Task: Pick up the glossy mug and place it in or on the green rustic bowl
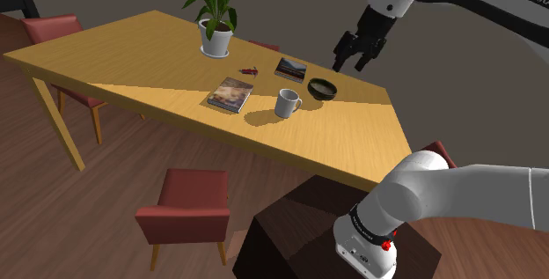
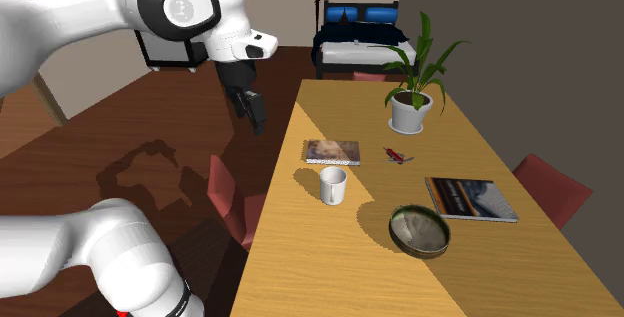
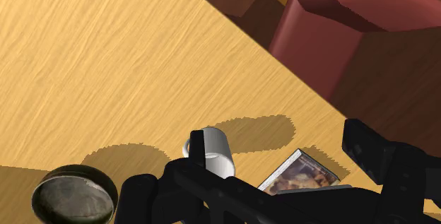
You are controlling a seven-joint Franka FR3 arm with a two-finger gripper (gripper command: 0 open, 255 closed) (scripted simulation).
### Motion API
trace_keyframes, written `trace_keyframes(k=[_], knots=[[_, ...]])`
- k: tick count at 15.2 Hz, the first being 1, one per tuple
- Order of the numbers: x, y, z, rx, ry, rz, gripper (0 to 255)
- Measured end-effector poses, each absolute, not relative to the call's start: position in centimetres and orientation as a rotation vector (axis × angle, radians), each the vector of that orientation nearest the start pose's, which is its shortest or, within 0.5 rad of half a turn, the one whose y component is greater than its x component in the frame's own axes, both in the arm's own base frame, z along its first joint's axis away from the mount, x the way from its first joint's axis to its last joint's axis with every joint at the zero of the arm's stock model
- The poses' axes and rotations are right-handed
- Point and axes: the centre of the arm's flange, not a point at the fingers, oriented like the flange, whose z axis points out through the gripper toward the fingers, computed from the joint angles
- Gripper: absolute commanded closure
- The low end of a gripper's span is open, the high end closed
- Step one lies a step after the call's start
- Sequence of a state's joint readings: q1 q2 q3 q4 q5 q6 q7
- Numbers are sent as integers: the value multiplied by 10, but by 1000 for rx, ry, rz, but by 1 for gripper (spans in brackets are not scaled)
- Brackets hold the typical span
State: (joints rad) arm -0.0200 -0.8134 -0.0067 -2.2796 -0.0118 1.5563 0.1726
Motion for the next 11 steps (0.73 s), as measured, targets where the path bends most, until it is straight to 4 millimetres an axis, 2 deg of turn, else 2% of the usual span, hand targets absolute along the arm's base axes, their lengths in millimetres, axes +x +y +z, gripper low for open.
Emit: trace_keyframes(k=[1,3,11], knots=[[297,-10,634,-3123,310,-142,0],[311,-11,623,-3125,321,-137,0],[382,-16,550,-3136,388,-111,0]])
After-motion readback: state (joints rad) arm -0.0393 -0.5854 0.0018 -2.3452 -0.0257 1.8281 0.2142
